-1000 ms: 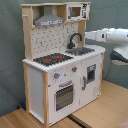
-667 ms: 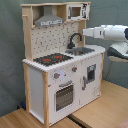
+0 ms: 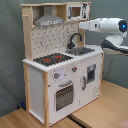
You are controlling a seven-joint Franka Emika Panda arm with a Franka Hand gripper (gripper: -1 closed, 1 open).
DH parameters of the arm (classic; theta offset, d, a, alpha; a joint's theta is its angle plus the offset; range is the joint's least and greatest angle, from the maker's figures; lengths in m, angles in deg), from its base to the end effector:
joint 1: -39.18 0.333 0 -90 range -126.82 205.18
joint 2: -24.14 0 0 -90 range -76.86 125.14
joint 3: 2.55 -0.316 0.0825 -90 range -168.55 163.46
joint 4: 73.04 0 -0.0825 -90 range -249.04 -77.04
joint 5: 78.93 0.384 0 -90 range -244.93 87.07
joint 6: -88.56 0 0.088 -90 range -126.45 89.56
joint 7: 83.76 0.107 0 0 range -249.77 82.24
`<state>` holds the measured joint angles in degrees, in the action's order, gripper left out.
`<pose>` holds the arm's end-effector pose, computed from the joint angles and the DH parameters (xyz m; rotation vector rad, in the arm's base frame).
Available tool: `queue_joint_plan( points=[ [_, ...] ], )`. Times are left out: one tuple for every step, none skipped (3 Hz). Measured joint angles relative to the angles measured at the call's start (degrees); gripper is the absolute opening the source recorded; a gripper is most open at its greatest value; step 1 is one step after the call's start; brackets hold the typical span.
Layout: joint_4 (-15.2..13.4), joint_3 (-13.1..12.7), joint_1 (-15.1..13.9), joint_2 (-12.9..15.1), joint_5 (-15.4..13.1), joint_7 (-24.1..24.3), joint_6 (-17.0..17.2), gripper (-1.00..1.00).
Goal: Play with the kitchen
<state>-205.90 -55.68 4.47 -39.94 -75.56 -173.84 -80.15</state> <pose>0.3125 0.3199 0.6697 0.7400 1.4693 0.5489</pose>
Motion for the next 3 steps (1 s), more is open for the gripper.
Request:
queue_joint_plan(
  points=[
    [2.9,0.5,-2.9,3.4,0.0,-1.9,-0.6,1.0],
    [6.0,0.7,-5.2,7.9,0.0,-4.3,-1.5,1.0],
    [9.0,0.7,-6.7,12.0,0.0,-6.8,-1.7,1.0]
  ],
)
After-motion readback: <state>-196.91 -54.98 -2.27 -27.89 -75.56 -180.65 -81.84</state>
